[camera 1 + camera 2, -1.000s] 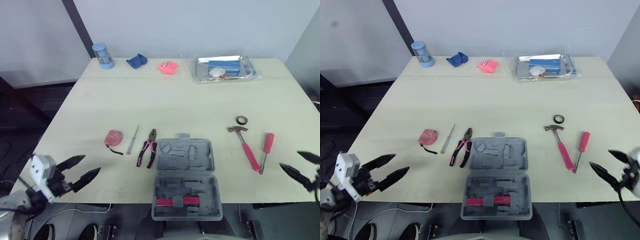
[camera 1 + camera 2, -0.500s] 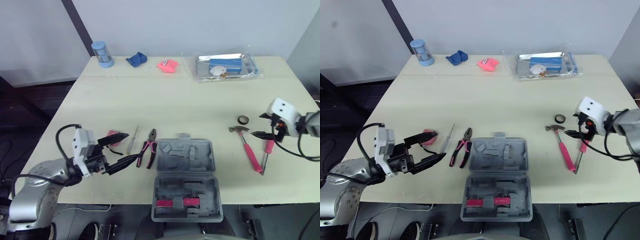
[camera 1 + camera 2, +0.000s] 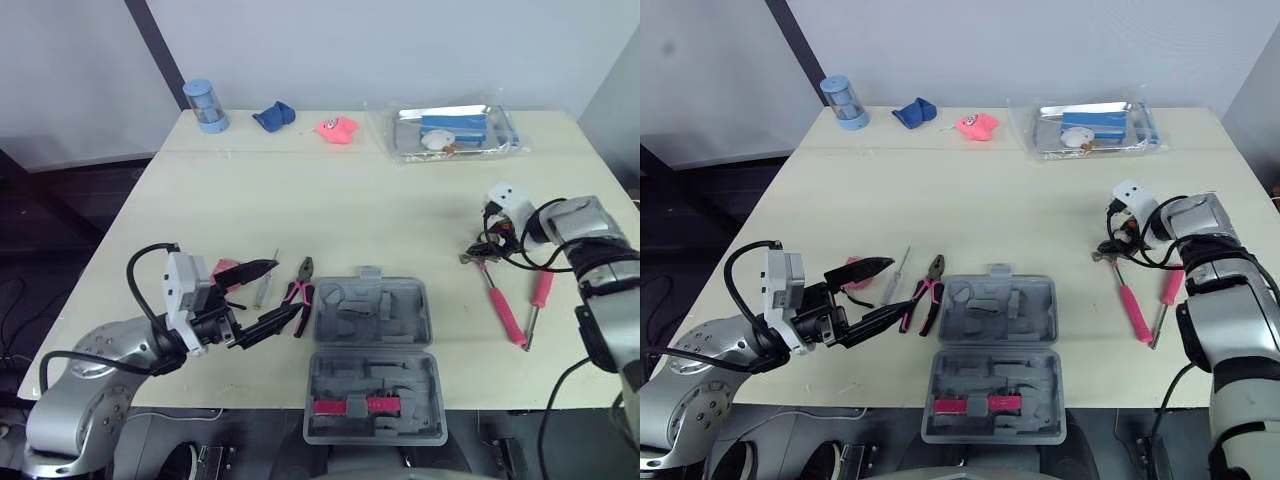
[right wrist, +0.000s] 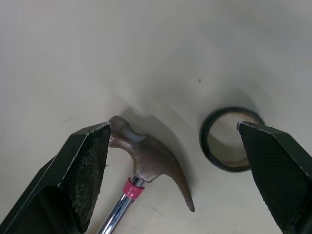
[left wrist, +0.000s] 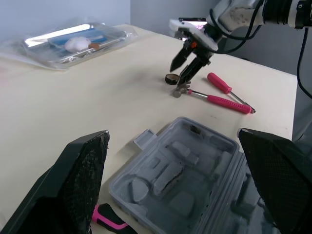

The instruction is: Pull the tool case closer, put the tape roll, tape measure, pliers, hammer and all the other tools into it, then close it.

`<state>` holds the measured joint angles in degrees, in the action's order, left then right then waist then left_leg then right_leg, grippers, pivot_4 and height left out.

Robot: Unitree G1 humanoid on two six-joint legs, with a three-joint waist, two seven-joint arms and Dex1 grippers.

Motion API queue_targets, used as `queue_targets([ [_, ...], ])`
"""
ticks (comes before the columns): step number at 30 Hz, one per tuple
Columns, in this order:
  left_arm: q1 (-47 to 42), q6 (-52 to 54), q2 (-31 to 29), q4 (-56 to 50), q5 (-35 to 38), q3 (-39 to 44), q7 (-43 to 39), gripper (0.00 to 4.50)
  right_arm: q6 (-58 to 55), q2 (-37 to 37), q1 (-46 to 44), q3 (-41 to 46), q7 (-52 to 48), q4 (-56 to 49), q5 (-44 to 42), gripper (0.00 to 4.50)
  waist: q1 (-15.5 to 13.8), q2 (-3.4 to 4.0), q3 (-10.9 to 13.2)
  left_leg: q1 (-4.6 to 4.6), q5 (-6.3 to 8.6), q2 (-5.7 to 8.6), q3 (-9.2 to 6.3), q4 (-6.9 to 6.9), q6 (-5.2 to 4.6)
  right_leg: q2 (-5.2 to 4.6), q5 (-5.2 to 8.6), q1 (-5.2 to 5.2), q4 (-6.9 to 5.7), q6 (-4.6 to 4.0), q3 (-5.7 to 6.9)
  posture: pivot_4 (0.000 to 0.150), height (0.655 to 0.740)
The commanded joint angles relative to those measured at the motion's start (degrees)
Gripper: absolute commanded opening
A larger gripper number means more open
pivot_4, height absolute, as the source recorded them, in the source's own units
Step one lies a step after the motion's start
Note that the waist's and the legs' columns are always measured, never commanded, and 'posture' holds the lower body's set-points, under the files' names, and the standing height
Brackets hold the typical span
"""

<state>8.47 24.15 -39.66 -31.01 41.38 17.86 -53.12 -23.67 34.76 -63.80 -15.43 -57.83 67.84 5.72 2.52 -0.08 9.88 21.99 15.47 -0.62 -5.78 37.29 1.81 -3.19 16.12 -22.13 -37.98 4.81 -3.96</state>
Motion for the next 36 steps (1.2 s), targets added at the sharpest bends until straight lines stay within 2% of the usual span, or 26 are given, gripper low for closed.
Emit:
queue_targets([
  [1, 0.4, -0.3, 0.0, -2.4, 1.3, 1.5, 1.1, 4.50, -1.4, -0.8, -2.8, 3.3, 3.6, 2.6, -0.4, 4.35, 0.1, 0.00, 0.0, 0.00, 0.01, 0.00, 0.02, 0.00, -0.02, 0.00, 0.00, -0.01, -0.01, 0.00, -0.01, 0.150, 0.7400],
  [13, -1.2, -0.7, 0.5, -2.4, 2.8, 1.3, 2.0, 4.50, -3.3, -5.2, -4.6, 9.9, 12.3, 6.4, -1.2, 4.35, 1.5, 0.01, 0.0, -0.01, 0.04, 0.00, 0.02, 0.00, -0.07, 0.02, 0.00, -0.03, -0.09, 0.00, -0.03, 0.150, 0.7400],
  [19, -1.3, -0.5, 0.1, -2.8, 3.5, 1.4, 2.0, 4.50, -3.7, -6.1, -4.3, 11.5, 13.4, 7.0, -0.9, 4.35, 1.6, 0.02, 0.0, 0.00, 0.04, 0.00, 0.06, 0.00, -0.08, 0.02, 0.00, -0.06, -0.08, 0.00, -0.07, 0.150, 0.7400],
  [22, -1.2, -0.6, 0.1, -2.9, 3.6, 1.4, 2.0, 4.50, -2.5, -6.9, -4.2, 12.2, 15.1, 7.2, -0.8, 3.43, 1.7, 0.02, 0.0, -0.01, 0.05, 0.00, 0.06, 0.00, -0.09, 0.02, 0.00, -0.06, -0.10, 0.00, -0.07, 0.150, 0.7400],
  [29, -1.2, -0.6, 0.1, -2.9, 3.4, 1.2, 2.2, 4.50, -1.2, -8.0, -3.7, 11.4, 15.5, 7.4, 0.9, 0.02, 1.6, 0.02, 0.0, -0.01, 0.05, 0.00, 0.06, 0.00, -0.08, 0.03, 0.00, -0.06, -0.10, 0.00, -0.08, 0.150, 0.7400],
  [36, -0.8, -0.6, 0.2, -3.4, 3.5, 1.2, 2.3, 4.50, 0.4, -7.0, -3.5, 10.7, 14.4, 7.2, 2.7, 0.02, 1.6, 0.02, 0.0, -0.01, 0.04, 0.00, 0.06, 0.00, -0.08, 0.03, 0.00, -0.06, -0.10, 0.00, -0.08, 0.150, 0.7400],
])
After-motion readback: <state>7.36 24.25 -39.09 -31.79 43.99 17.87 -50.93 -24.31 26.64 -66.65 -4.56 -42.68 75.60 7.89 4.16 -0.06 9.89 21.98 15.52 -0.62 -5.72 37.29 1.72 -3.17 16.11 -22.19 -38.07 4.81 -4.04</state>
